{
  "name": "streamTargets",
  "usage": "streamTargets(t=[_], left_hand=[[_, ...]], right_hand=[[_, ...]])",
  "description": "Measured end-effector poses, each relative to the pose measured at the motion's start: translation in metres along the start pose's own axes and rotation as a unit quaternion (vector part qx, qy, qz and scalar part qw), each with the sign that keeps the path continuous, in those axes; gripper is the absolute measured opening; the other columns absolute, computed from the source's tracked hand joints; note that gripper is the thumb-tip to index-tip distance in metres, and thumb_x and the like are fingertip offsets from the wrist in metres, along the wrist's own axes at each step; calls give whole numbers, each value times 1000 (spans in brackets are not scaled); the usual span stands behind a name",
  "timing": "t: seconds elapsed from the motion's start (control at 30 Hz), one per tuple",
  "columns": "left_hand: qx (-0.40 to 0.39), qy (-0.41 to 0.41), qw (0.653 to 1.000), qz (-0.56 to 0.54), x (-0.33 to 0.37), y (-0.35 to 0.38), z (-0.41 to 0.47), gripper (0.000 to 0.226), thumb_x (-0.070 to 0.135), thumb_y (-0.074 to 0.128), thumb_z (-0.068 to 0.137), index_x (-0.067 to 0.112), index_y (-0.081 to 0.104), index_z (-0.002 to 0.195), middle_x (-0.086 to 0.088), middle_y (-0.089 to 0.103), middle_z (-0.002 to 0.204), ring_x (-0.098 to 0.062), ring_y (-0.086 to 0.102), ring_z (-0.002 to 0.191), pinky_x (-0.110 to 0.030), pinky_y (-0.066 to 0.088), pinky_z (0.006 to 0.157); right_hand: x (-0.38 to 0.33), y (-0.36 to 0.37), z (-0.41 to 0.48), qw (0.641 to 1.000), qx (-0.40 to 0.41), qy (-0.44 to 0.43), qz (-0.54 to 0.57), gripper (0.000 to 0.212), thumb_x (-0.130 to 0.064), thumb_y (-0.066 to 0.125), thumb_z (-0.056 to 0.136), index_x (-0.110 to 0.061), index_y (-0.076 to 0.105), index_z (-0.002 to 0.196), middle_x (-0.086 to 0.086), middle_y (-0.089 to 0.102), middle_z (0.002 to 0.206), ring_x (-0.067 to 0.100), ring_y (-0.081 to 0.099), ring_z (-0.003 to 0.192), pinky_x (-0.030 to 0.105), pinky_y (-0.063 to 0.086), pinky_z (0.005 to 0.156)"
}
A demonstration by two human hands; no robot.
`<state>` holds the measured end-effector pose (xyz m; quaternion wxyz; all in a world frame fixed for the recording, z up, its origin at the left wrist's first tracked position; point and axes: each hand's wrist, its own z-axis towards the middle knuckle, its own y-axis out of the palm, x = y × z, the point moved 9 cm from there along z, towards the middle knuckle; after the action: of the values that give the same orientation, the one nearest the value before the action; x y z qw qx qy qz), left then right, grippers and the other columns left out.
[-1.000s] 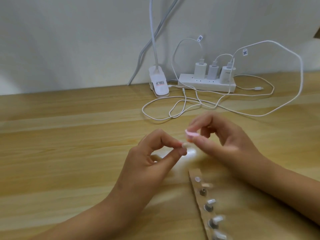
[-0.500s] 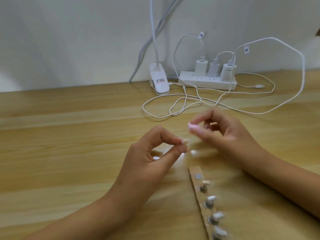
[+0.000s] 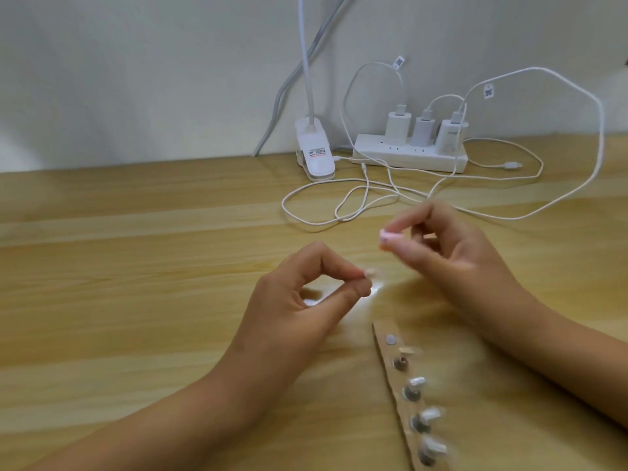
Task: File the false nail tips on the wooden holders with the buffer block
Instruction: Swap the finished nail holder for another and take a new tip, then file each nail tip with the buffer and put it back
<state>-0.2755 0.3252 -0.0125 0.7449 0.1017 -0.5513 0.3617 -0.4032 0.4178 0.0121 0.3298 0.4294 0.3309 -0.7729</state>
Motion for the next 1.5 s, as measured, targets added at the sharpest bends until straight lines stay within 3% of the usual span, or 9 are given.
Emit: streamTargets(t=[0.13,0.37,0.5,0.6,0.7,0.77,0.83,1.3,1.5], left_hand=[[-1,15,1000,3,3,0,1,7,41,70,79,43,64,80,16,71,87,-10,67,92,-40,51,81],[4,-4,1000,-4,3,0,1,6,43,70,77,41,64,79,15,73,85,-9,68,89,-45,53,81],[-7,-10,999,-36,9,1,-1,9,40,70,78,34,63,80,9,73,84,-25,67,82,-57,51,74],[-58,-13,997,-39,14,11,-4,12,40,70,81,33,63,85,6,73,86,-43,62,74,-61,47,62],[-134,-42,990,1,4,27,-4,11,37,74,82,33,65,84,9,72,94,-24,67,89,-43,51,81],[-168,-25,984,62,1,33,-3,11,34,77,80,32,66,82,19,69,101,-3,57,110,-17,39,95],[-184,-4,974,131,-1,38,-2,12,38,77,78,36,67,81,27,63,108,3,44,119,-9,28,97],[-183,20,963,199,4,32,-14,13,47,68,78,41,68,90,19,60,92,-7,52,99,-8,33,78],[-179,-2,964,198,3,42,-14,34,64,61,64,41,64,89,19,60,83,-5,52,90,-19,37,77]], right_hand=[[-22,14,-5,995,-47,-84,-32,16,-30,71,82,-23,63,93,-6,64,97,27,54,89,36,42,81],[-12,12,-3,995,-55,-70,-36,14,-28,70,83,-22,61,92,-3,63,94,27,54,87,34,42,80],[29,-12,10,997,19,76,-28,24,-40,77,75,-25,63,88,-5,56,85,16,46,77,19,43,70],[32,-15,12,997,25,76,4,15,-35,74,79,-28,65,89,-13,64,90,14,53,86,16,43,77],[30,-11,11,998,16,61,30,13,-35,71,80,-29,67,91,-12,68,95,16,58,94,16,46,81],[27,-11,12,998,18,53,39,21,-40,71,77,-27,67,93,-14,68,94,9,56,90,12,45,76],[26,-11,13,998,18,50,44,22,-40,71,77,-26,66,93,-16,67,92,4,54,85,9,43,73],[29,-15,15,998,23,49,32,14,-32,64,84,-23,66,95,-22,66,87,-5,55,80,10,43,74],[26,-9,13,999,7,48,20,27,-45,67,78,-24,66,95,-15,68,96,20,58,93,17,47,80]])
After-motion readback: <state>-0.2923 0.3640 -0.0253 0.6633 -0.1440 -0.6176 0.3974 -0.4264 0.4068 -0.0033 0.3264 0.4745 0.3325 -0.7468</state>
